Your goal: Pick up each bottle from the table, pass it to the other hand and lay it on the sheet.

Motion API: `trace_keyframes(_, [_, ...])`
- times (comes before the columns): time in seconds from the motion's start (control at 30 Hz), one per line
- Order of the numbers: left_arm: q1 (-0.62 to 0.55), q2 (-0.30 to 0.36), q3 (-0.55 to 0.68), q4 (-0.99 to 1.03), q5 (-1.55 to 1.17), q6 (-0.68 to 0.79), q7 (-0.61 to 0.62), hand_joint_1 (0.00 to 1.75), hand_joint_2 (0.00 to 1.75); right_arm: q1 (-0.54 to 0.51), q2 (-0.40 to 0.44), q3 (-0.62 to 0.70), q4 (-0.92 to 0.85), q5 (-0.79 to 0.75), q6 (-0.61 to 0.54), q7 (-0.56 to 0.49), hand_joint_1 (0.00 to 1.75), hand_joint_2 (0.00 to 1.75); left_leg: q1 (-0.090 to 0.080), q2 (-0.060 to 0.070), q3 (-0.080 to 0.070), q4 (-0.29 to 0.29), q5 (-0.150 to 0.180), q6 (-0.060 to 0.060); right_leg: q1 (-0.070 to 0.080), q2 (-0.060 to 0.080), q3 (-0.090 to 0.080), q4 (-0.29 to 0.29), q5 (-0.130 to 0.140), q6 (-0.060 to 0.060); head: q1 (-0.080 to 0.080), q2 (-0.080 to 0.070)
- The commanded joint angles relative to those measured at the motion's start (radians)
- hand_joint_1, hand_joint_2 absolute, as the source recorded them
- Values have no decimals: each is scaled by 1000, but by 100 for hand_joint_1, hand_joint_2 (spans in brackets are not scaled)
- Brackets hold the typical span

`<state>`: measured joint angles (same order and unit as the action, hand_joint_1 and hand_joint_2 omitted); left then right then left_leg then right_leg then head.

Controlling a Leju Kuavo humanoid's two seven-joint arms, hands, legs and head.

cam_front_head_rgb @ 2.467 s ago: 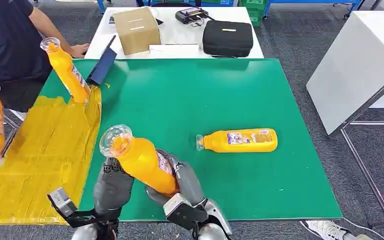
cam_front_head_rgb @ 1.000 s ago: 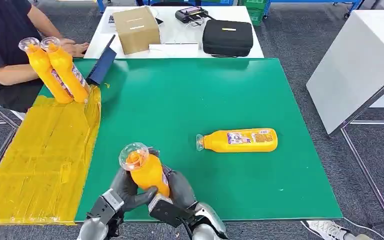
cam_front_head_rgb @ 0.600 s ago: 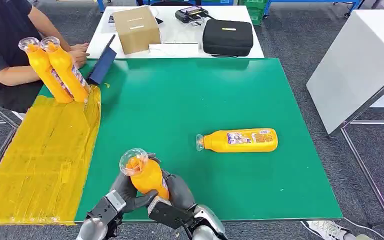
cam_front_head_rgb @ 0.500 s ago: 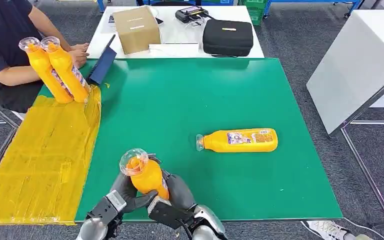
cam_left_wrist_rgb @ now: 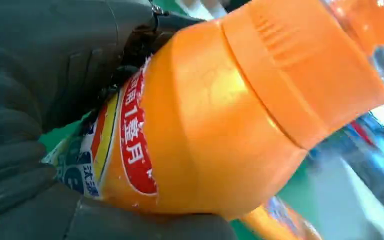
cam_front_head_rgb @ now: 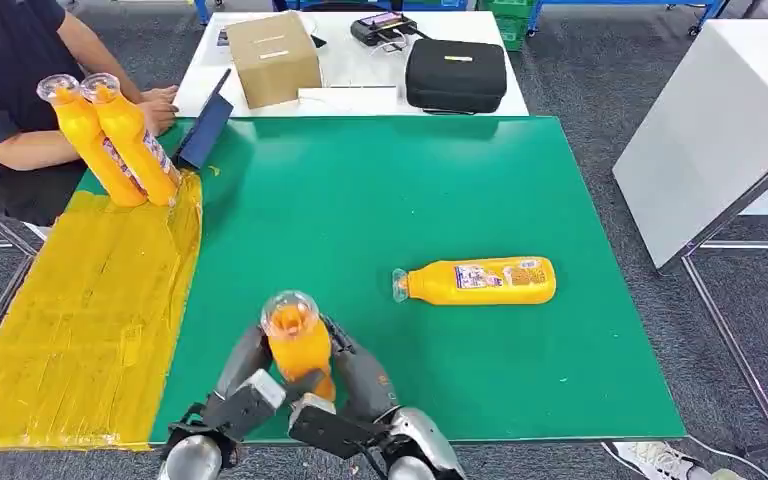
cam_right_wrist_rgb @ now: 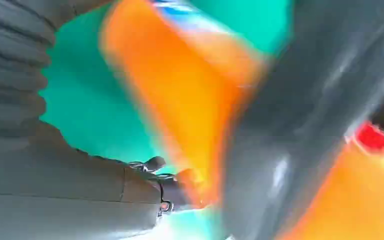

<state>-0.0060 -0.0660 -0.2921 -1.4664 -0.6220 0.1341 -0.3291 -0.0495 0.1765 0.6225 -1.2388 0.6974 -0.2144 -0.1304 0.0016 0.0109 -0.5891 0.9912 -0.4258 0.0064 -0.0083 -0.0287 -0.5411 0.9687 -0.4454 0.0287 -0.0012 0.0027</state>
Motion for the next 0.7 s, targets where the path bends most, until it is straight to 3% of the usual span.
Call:
trace_keyframes(0.03, [-85,44,291,-40,-339,262,56,175,175,203,-302,-298,-404,7,55,-9,0,0,0,-6,-1,0,1,0,0,-4,2,-1,0,0,1,0])
trace_keyframes(0.27, [-68,70,377,36,-787,564,146,175,175,278,-459,-452,-521,-35,109,-39,0,0,-1,-7,1,1,-1,0,-1,-3,4,0,-2,0,0,0])
trace_keyframes(0.37, [-64,84,376,51,-938,564,199,175,175,294,-490,-506,-549,-71,137,-40,0,0,-3,-4,0,0,0,1,-3,-2,1,0,-1,0,0,0])
trace_keyframes(0.4, [-62,152,350,58,-949,564,240,175,175,297,-500,-522,-553,-79,150,-41,0,0,-2,-4,1,1,-1,0,-2,-1,3,0,-1,0,0,0])
trace_keyframes(0.43, [-79,317,224,99,-949,564,393,175,175,296,-511,-535,-553,-89,160,-40,0,0,-3,-5,0,0,0,0,-4,-2,1,0,-1,0,0,0])
trace_keyframes(0.47, [-163,461,-60,196,-949,526,641,175,175,282,-522,-553,-542,-109,178,-39,0,0,-3,-3,0,0,0,0,-3,-1,0,0,0,0,0,0])
trace_keyframes(0.5, [-222,488,-222,270,-949,514,765,175,175,266,-530,-567,-527,-121,194,-41,0,0,-3,-7,0,0,1,-1,-3,-3,2,1,-1,-1,0,0])
trace_keyframes(0.57, [-247,451,-272,386,-949,483,744,175,175,232,-537,-589,-498,-129,210,-42,0,0,-2,-13,-2,1,2,-1,-2,-9,2,1,-1,-1,1,0])
trace_keyframes(0.6, [-235,378,-178,461,-949,484,628,175,175,204,-540,-599,-472,-134,223,-39,0,0,-2,-14,-1,0,3,-1,-2,-10,3,0,-1,-1,0,0])
trace_keyframes(0.7, [-250,315,-131,552,-949,454,505,175,175,157,-544,-608,-434,-138,243,-37,0,0,-5,-1,3,-3,3,2,-5,-1,0,-2,1,1,0,0])
